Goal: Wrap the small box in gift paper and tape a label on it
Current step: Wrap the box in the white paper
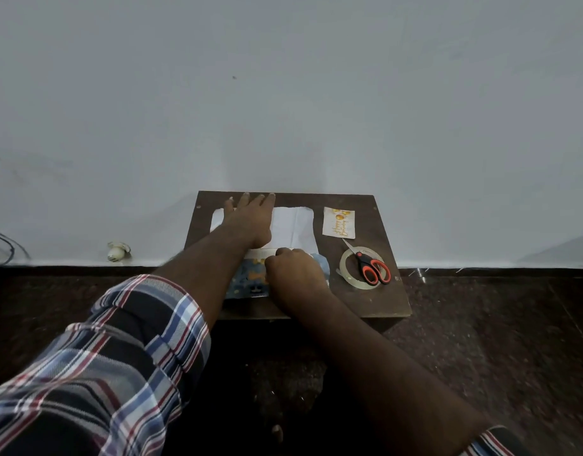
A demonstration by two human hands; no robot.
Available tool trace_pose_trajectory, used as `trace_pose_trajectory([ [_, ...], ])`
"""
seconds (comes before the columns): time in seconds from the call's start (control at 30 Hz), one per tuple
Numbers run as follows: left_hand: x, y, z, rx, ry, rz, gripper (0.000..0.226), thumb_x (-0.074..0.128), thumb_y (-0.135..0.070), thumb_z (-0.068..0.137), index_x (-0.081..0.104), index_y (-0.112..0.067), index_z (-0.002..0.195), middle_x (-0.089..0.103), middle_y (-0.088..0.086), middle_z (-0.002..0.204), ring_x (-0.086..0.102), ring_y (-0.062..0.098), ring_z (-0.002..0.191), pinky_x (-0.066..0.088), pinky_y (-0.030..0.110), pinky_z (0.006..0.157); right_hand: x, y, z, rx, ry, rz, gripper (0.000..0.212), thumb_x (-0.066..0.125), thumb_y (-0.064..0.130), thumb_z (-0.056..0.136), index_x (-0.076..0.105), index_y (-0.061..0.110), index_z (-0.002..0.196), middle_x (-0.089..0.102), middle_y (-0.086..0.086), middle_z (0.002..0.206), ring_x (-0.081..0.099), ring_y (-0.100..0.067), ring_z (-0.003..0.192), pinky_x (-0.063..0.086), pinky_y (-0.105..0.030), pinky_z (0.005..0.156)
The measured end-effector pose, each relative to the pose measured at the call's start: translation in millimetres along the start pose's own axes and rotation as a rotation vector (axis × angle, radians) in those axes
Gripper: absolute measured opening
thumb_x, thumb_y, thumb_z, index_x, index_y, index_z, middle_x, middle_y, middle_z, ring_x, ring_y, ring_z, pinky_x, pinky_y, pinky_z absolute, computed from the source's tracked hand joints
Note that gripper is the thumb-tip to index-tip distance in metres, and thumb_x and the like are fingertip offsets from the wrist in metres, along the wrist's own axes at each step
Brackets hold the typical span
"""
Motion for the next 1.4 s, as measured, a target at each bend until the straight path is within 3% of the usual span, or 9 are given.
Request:
trace_pose_trajectory([
  [0.1, -5, -1, 3, -0.026, -0.035, -0.001, 0.068, 0.053, -0.028, 0.098, 0.019, -0.022, 0.157, 0.042, 0.007, 0.155, 0.027, 0.032, 0.148, 0.01, 0.059, 0.12, -1, -1, -1, -0.006, -0.022, -0.002, 0.036, 0.065, 0.03, 0.095, 0.066, 0.011, 0.125, 0.066, -0.011, 0.122, 0.063, -0.027, 0.109, 0.05, -0.035, 0.09],
  [0.2, -17, 3, 1, 0.03, -0.159, 0.028, 0.043, 0.053, -0.028, 0.096, 0.051, -0.024, 0.139, 0.06, 0.003, 0.138, 0.049, 0.028, 0.131, 0.025, 0.053, 0.115, -2, -2, -1, -0.013, -0.011, -0.008, 0.038, 0.066, 0.03, 0.095, 0.064, 0.011, 0.127, 0.065, -0.01, 0.124, 0.062, -0.027, 0.11, 0.051, -0.036, 0.091],
  [0.3, -23, 9, -9, 0.139, -0.181, -0.107, 0.031, 0.054, -0.024, 0.094, 0.067, -0.022, 0.122, 0.068, 0.0, 0.123, 0.063, 0.023, 0.11, 0.048, 0.044, 0.099, -2, -2, 0, -0.017, -0.012, -0.042, 0.035, 0.065, 0.029, 0.095, 0.065, 0.011, 0.126, 0.065, -0.011, 0.123, 0.062, -0.027, 0.11, 0.051, -0.037, 0.09],
  [0.47, -26, 9, -55, 0.241, -0.158, -0.195, 0.027, 0.054, -0.029, 0.088, 0.075, -0.026, 0.105, 0.071, -0.003, 0.106, 0.065, 0.02, 0.095, 0.056, 0.042, 0.081, 2, 3, -6, -0.018, -0.076, -0.119, 0.025, 0.053, 0.021, 0.096, 0.068, 0.011, 0.115, 0.065, -0.013, 0.117, 0.062, -0.03, 0.107, 0.049, -0.038, 0.086],
  [0.7, 0, 1, -96, 0.26, -0.163, -0.258, 0.041, 0.039, -0.034, 0.084, 0.077, -0.032, 0.098, 0.068, -0.003, 0.09, 0.065, 0.018, 0.08, 0.055, 0.039, 0.072, 0, 2, -14, -0.054, -0.003, -0.101, 0.033, 0.054, 0.018, 0.099, 0.058, 0.009, 0.13, 0.059, -0.012, 0.135, 0.057, -0.028, 0.121, 0.045, -0.038, 0.102],
  [0.93, 14, -4, -118, 0.244, -0.156, -0.308, 0.028, 0.053, -0.012, 0.093, 0.073, -0.027, 0.106, 0.05, -0.003, 0.088, 0.058, 0.021, 0.087, 0.037, 0.029, 0.066, 8, 0, -23, -0.064, -0.029, -0.062, 0.032, 0.05, 0.013, 0.098, 0.058, 0.005, 0.128, 0.058, -0.015, 0.133, 0.052, -0.03, 0.123, 0.039, -0.037, 0.105],
  [1.2, 23, -2, -121, 0.212, -0.122, -0.382, 0.038, 0.049, -0.014, 0.097, 0.068, -0.029, 0.126, 0.059, 0.003, 0.107, 0.057, 0.021, 0.103, 0.049, 0.037, 0.086, 14, -15, -29, -0.053, 0.009, 0.065, 0.038, 0.059, 0.019, 0.093, 0.059, 0.01, 0.13, 0.059, -0.011, 0.133, 0.052, -0.028, 0.125, 0.043, -0.039, 0.104],
  [1.33, 25, -4, -122, 0.178, -0.108, -0.357, 0.035, 0.05, -0.015, 0.098, 0.067, -0.022, 0.128, 0.054, 0.006, 0.115, 0.056, 0.024, 0.11, 0.048, 0.038, 0.092, 13, -47, -47, 0.127, -0.153, 0.123, 0.033, 0.056, 0.021, 0.094, 0.063, 0.013, 0.125, 0.062, -0.007, 0.129, 0.054, -0.026, 0.122, 0.046, -0.036, 0.1],
  [1.4, 25, -5, -121, 0.174, -0.112, -0.354, 0.037, 0.049, -0.016, 0.1, 0.064, -0.024, 0.132, 0.054, 0.006, 0.12, 0.056, 0.023, 0.111, 0.047, 0.035, 0.093, 16, -66, -53, 0.328, -0.216, 0.386, 0.03, 0.055, 0.018, 0.096, 0.065, 0.013, 0.123, 0.065, -0.005, 0.123, 0.059, -0.025, 0.117, 0.048, -0.032, 0.093],
])
Point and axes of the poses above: each hand's wrist, its own z-axis towards the middle knuckle, its own x-axis out of the palm, y = z × x, the point moved 1 cm from there along z, towards the middle knuckle
